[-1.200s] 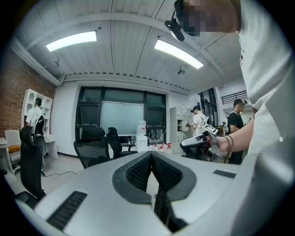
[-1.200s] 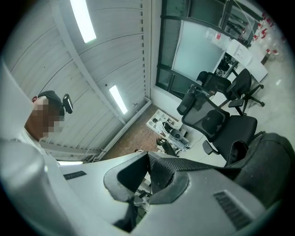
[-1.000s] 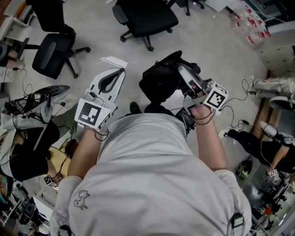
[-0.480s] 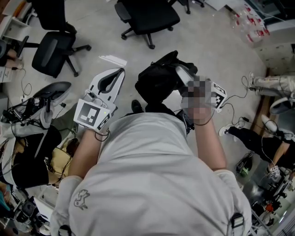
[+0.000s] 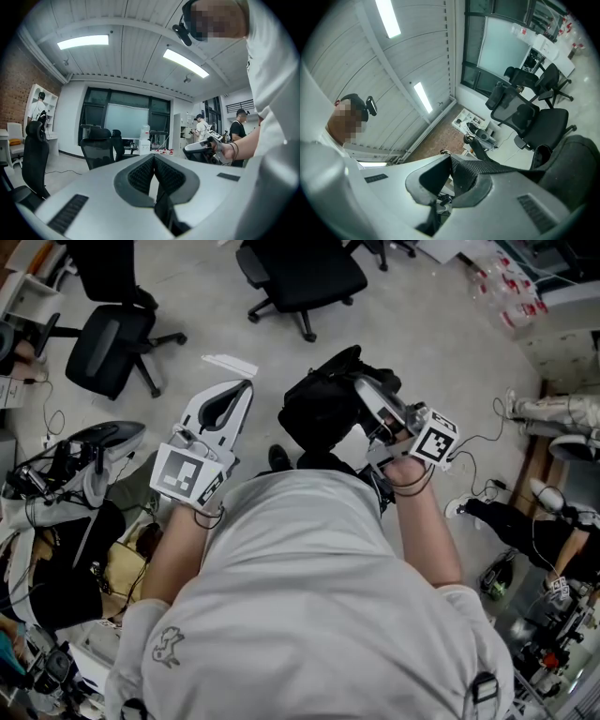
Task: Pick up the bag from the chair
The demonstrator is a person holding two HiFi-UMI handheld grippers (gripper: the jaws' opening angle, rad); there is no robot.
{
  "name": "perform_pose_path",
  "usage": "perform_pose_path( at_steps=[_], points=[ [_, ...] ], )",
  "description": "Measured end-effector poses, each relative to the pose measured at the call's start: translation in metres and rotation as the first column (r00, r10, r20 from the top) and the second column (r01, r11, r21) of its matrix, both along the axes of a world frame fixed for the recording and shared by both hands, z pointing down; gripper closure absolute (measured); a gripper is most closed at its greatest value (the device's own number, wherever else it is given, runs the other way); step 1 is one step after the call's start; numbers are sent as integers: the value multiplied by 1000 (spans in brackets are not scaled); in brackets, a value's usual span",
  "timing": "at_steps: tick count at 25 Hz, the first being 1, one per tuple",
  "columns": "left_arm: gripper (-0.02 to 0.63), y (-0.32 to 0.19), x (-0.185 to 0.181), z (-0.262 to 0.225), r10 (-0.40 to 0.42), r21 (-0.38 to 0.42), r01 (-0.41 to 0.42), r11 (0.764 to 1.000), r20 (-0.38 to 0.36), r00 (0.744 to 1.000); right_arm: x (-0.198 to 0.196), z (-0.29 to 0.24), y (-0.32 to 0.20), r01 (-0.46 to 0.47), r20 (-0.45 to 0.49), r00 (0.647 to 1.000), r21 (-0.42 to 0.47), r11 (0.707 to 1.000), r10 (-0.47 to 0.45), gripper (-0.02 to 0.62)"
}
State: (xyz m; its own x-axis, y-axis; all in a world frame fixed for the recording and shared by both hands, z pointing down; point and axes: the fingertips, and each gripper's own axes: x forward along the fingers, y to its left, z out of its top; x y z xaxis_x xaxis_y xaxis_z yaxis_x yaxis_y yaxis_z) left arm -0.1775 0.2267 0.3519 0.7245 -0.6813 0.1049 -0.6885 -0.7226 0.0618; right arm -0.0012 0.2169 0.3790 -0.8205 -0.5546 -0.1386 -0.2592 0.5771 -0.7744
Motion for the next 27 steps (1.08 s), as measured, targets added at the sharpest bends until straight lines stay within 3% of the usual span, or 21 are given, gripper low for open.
perform_pose_path(
  at_steps=[11,27],
  points=[
    [595,-17,8,14,11,-7,-11,1000,10,1000,10,12,-20,-10,2,1000,-6,1000,10,563],
    [595,-15,43,-7,11,-4,-11,1000,27,1000,30,-7,-11,28,23,999,-4,1000,-27,563]
  ],
)
